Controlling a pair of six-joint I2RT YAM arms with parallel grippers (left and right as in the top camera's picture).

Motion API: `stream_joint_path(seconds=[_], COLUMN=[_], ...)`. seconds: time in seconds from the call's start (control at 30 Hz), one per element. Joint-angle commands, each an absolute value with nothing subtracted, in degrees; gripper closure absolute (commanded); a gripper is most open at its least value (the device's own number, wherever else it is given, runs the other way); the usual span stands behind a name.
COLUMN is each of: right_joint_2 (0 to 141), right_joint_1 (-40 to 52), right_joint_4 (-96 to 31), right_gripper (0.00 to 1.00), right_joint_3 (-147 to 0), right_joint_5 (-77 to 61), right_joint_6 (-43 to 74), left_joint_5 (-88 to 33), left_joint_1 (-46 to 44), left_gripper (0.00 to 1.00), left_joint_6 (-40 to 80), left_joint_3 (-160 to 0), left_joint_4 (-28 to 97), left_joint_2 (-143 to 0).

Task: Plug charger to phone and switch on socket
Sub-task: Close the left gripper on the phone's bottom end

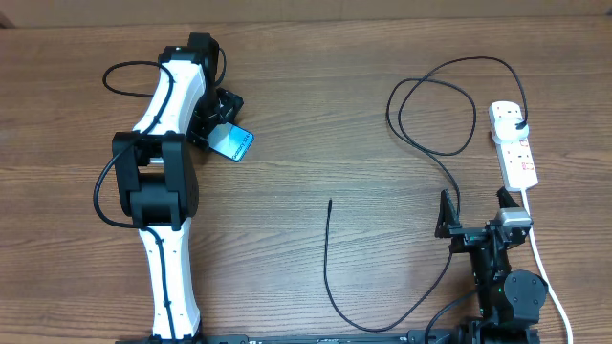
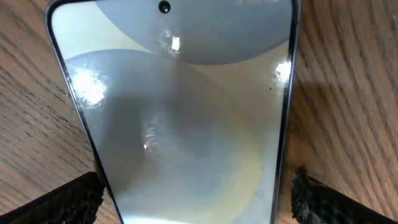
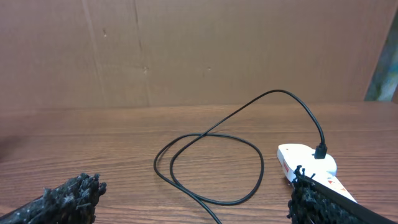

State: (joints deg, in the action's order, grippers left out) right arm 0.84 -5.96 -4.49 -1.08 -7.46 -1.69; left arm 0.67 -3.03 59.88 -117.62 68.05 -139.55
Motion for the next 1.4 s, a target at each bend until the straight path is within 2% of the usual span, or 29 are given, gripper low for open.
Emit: stream_joint_path(seconds=[0.0,0.6,0.97,1.37], right_joint_2=[0.16,0.16,0.16,0.16], right_joint_1=[-6.00,-6.00,-6.00,-6.00], right_joint_4=[-4.16,-4.19,-4.19,-4.16], right_gripper=[0.00,0.00,0.00,0.00], right_joint_3=[-0.47,-0.47,-0.47,-0.47], right_joint_5=[-7.16,-7.16,-7.16,-7.16], right_joint_6=[-1.54,-1.54,-1.54,-1.54], left_joint_5=[1.43,1.69,8.99,7.99], left_joint_1=[-3.46,-3.46,-5.26,-6.24], left_gripper=[0.00,0.00,0.00,0.00], left_joint_6=[60.88,60.88,66.06,66.04], left_joint_3=[-116.22,-116.22,-115.74,-115.52], left_joint_4=[68.14,66.98,66.76,66.35], left_joint_2=[-140.27,-140.27,-140.27,-140.27])
